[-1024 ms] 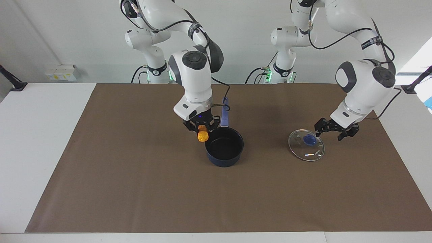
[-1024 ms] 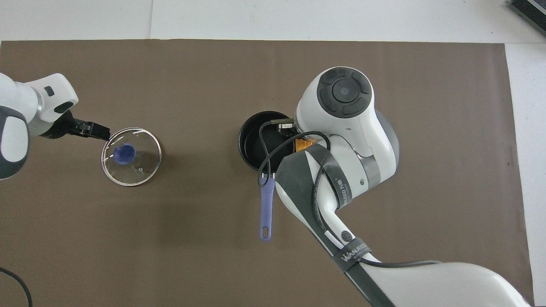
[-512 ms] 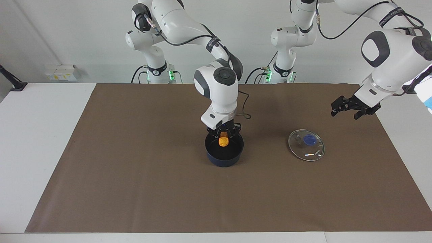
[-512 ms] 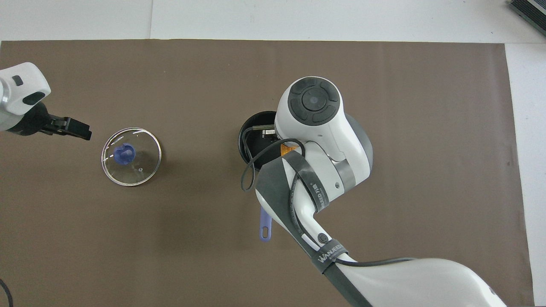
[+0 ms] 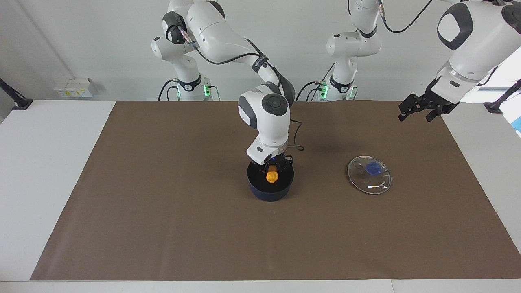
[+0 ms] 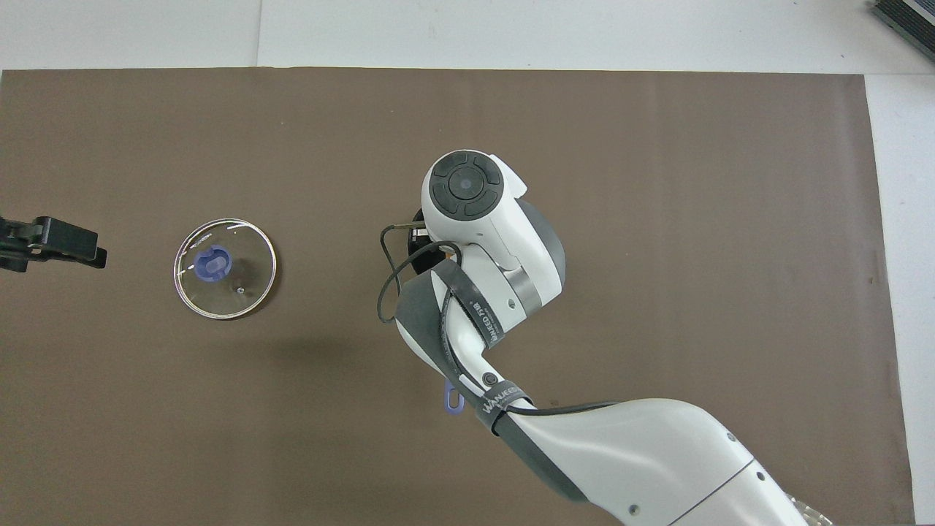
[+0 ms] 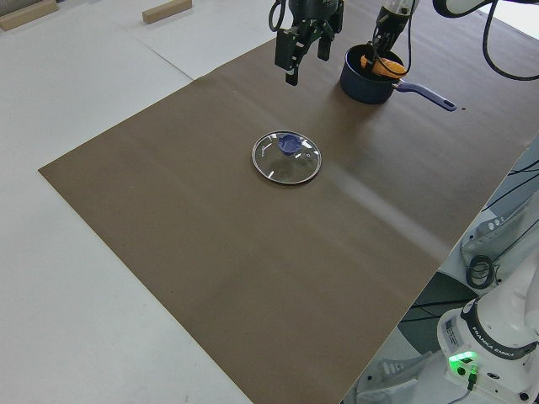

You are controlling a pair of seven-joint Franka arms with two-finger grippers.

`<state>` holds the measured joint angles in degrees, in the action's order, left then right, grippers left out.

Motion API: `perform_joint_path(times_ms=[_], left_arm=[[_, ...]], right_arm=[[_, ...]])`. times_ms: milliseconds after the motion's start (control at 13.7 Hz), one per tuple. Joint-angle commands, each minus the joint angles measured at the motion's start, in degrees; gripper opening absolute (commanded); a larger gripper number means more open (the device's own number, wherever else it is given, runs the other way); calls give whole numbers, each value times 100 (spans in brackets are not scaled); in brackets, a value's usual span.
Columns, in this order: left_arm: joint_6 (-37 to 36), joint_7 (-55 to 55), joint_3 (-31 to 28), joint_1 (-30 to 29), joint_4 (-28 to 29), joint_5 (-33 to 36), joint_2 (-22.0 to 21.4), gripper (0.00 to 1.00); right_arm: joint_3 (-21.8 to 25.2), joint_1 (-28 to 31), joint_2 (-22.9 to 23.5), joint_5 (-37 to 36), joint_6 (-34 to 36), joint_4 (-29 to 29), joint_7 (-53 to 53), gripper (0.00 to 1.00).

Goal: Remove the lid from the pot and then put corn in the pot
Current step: 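Release the lid with the left gripper while the right gripper lowers the corn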

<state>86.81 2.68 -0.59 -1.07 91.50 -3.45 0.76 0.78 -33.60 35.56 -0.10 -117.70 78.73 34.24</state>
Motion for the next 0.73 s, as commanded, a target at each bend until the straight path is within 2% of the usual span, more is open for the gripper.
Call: perform_joint_path(times_ms=[0,293,512,659], left_arm=[[-349,-416,-11,27,-432,-6,205,100],[-314,-356,-2,97,-291,38,144,100],[-331,-173,-2,352,-317,520,126,100],[-296,144,-11,361,-387,556,91,100]], right_arm=[[-96,108,171,35,-130,-112,65,0],[-113,231,285,115,-209,-244,4,0],[-122,169,355,124,-410,-191,12,0],[-122,169,347,133,-394,-182,12,0]])
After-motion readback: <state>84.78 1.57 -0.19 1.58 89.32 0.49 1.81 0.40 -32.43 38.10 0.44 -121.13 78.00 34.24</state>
